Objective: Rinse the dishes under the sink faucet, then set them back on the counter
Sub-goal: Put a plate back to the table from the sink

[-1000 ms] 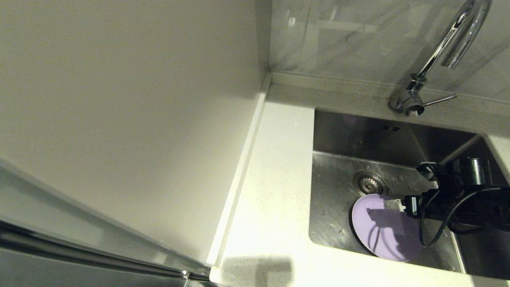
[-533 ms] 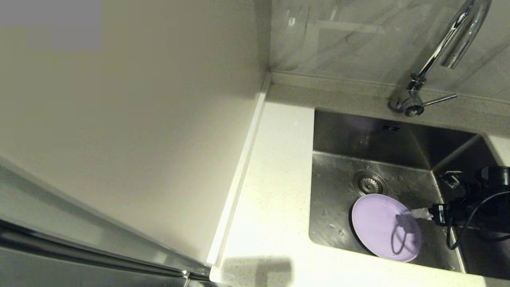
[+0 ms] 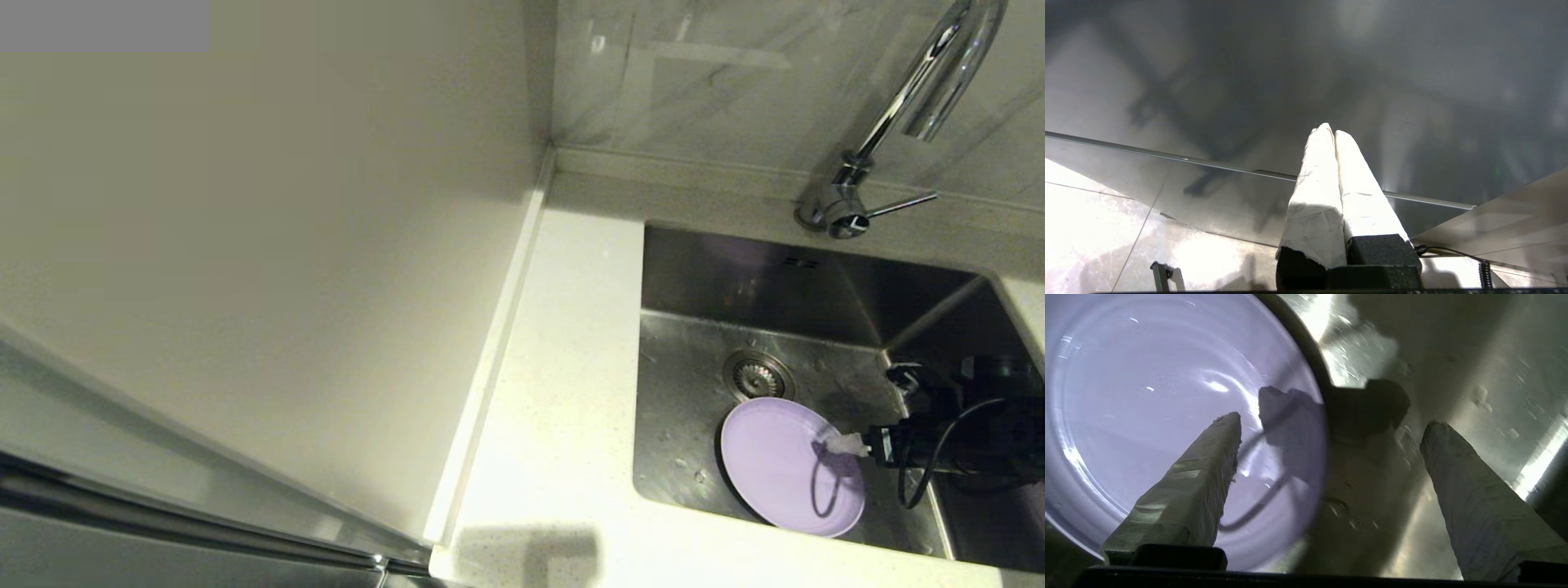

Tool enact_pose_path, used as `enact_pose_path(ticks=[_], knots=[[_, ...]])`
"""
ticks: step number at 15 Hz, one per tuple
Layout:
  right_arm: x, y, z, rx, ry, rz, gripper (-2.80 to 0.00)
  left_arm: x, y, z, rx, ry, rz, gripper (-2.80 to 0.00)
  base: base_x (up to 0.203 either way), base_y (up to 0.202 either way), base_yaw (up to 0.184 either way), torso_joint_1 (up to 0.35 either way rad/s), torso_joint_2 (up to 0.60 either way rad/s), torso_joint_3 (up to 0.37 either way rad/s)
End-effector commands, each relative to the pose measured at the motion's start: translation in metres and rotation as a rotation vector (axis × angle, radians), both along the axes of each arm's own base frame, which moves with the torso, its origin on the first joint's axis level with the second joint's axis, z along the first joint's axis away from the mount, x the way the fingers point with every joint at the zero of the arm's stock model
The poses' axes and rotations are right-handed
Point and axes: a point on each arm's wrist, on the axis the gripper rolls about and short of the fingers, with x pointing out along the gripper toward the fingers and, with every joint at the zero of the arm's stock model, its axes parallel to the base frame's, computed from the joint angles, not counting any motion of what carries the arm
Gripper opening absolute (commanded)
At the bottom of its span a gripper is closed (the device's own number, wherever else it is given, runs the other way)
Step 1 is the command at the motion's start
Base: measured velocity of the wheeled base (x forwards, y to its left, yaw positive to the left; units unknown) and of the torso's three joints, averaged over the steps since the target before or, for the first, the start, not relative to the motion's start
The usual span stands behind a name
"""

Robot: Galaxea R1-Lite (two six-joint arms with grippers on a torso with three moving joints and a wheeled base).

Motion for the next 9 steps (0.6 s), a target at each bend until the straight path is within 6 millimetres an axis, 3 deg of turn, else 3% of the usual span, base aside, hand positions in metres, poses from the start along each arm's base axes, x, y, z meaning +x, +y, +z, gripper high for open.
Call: enact_pose_path(ticks=[1,9], knots=[[0.004,0.003,-0.002,0.007,-0.009,0.021,0.0,0.0,0.0,-0.001,0.0,0.003,0.001,-2.8,0.0,0.0,0.0,0.0,0.0,0.0],[0.012,0.001,-0.019,0.033,0.0,0.095,0.0,0.0,0.0,-0.001,0.0,0.003,0.001,-2.8,0.0,0.0,0.0,0.0,0.0,0.0]])
